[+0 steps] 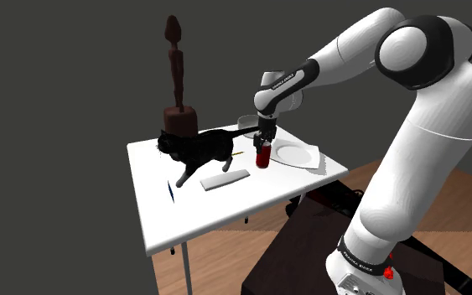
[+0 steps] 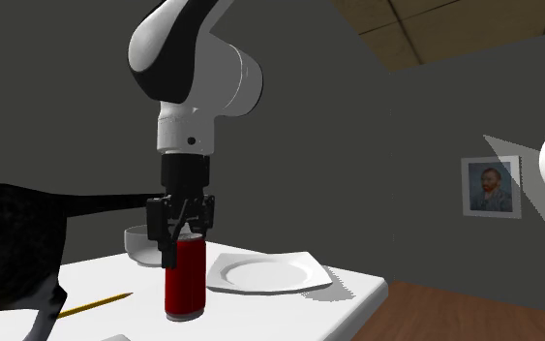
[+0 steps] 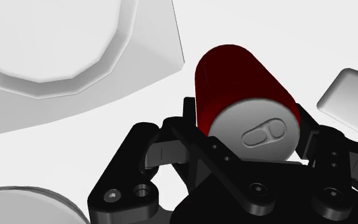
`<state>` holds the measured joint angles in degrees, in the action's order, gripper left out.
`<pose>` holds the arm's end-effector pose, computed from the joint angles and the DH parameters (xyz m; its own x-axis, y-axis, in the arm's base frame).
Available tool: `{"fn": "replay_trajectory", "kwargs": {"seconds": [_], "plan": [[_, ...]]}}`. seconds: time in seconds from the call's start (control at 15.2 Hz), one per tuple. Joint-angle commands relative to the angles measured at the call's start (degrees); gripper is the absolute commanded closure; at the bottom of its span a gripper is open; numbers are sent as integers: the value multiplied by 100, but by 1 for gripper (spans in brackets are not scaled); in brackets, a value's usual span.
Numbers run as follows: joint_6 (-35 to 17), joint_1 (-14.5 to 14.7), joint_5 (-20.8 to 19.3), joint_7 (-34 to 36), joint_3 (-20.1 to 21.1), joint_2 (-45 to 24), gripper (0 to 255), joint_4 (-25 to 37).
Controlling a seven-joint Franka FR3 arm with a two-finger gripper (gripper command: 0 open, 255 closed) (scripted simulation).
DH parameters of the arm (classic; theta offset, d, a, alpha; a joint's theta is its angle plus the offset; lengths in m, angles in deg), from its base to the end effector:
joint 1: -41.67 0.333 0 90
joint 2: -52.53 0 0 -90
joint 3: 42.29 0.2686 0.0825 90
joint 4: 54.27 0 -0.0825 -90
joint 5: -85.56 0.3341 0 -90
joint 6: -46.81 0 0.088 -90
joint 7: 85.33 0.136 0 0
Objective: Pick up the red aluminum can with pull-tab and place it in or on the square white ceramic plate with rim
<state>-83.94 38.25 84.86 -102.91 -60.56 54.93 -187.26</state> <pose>0.4338 -0.1727 0.3133 0.9980 -0.0635 0.0019 -0.0635 -0.9980 -0.0035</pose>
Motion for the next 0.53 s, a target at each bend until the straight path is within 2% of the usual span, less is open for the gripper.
{"fn": "replay_trajectory", "kwargs": {"seconds": [0.0, 0.2, 0.46], "plan": [[2, 1, 1, 1, 1, -8, 255, -4], [-3, 0, 0, -1, 0, -6, 255, -10], [311, 0, -69, 51, 10, 179, 255, 128]]}}
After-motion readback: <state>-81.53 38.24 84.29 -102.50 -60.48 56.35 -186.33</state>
